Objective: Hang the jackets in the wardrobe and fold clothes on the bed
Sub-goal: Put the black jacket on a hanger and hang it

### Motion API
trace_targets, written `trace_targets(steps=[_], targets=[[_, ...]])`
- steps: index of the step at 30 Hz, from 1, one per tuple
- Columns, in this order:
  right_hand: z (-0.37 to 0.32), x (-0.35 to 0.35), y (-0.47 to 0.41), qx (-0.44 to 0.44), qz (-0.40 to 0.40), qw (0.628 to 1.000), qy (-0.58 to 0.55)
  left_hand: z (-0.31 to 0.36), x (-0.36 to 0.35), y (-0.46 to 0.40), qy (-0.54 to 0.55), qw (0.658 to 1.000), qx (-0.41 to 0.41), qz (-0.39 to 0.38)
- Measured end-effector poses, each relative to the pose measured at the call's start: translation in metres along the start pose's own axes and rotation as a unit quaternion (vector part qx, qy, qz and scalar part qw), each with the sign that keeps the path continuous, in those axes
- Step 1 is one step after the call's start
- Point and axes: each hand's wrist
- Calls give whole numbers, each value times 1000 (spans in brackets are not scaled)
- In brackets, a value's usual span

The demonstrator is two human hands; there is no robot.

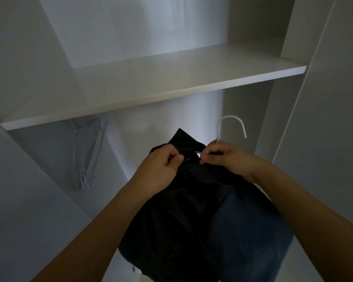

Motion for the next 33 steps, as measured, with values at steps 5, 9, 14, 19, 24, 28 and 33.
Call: trace_targets(steps=[5, 9, 14, 19, 24, 28, 33], targets=[[-1, 1, -2, -46, -63, 996, 50, -1, -8, 9, 0, 999, -29, -16], [-6, 4, -2, -20, -82, 994, 76, 1, -9, 13, 11, 999, -38, -18], [-1, 14, -5, -9, -32, 999, 40, 13, -19, 22, -24, 997, -72, -2], [0, 25, -8, 7, 61, 997, 40, 17, -10, 32, -4, 997, -62, 41], [-2, 40, -12, -43, 99, 991, -79, 19, 4, 37, -43, 998, -42, -2], [-16, 35, -16, -85, 70, 970, -218, 20, 6, 19, -88, 994, 18, -66], [-38, 28, -19, -49, 8, 977, -207, 21, -19, -7, -54, 998, 14, -41]])
Point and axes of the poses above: each hand's wrist, its own y-axis away from the middle knuckle, its own x-axis out of the back of the hand, z = x × y, and after that the axes turned 14 degrees about y, right-handed
